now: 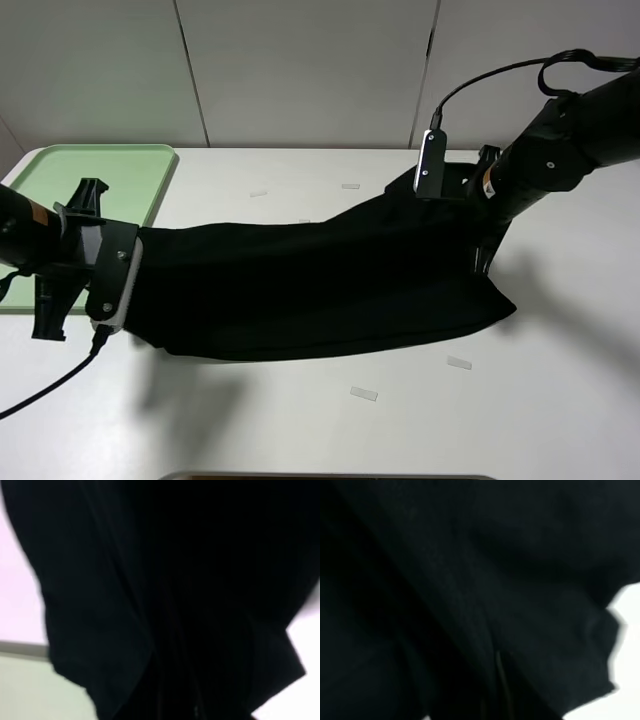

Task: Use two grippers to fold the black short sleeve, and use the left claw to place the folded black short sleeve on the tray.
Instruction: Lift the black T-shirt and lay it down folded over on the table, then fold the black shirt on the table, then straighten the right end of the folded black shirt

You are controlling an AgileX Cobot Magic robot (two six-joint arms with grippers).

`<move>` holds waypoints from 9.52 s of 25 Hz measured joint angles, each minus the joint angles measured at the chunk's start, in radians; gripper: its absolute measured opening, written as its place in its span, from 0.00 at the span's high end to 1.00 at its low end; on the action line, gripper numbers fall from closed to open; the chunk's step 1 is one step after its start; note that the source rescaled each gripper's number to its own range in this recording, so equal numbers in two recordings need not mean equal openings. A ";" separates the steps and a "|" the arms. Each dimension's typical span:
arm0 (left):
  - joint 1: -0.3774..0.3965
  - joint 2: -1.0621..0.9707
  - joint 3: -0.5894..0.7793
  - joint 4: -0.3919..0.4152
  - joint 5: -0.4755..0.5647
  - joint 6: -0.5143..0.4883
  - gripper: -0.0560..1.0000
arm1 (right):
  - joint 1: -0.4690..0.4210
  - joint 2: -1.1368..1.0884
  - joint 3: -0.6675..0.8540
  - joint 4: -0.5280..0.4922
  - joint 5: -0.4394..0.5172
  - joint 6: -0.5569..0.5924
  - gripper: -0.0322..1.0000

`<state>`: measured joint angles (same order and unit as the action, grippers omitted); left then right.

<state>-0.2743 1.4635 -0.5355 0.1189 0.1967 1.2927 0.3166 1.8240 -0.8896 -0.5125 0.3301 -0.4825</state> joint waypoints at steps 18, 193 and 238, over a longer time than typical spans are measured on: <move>-0.029 -0.020 0.018 0.030 0.128 -0.456 0.11 | -0.035 -0.017 0.010 -0.023 0.386 0.377 0.00; -0.029 -1.471 0.040 -0.018 0.855 -1.185 0.00 | -0.162 0.001 -0.271 0.513 0.626 0.660 0.97; -0.029 -1.471 0.040 -0.018 0.855 -1.187 0.00 | -0.455 0.076 -0.232 1.013 0.341 -0.047 0.00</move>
<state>-0.3033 -0.0073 -0.4953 0.1012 1.0515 0.1060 -0.1379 1.9000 -1.1212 0.5008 0.6714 -0.5293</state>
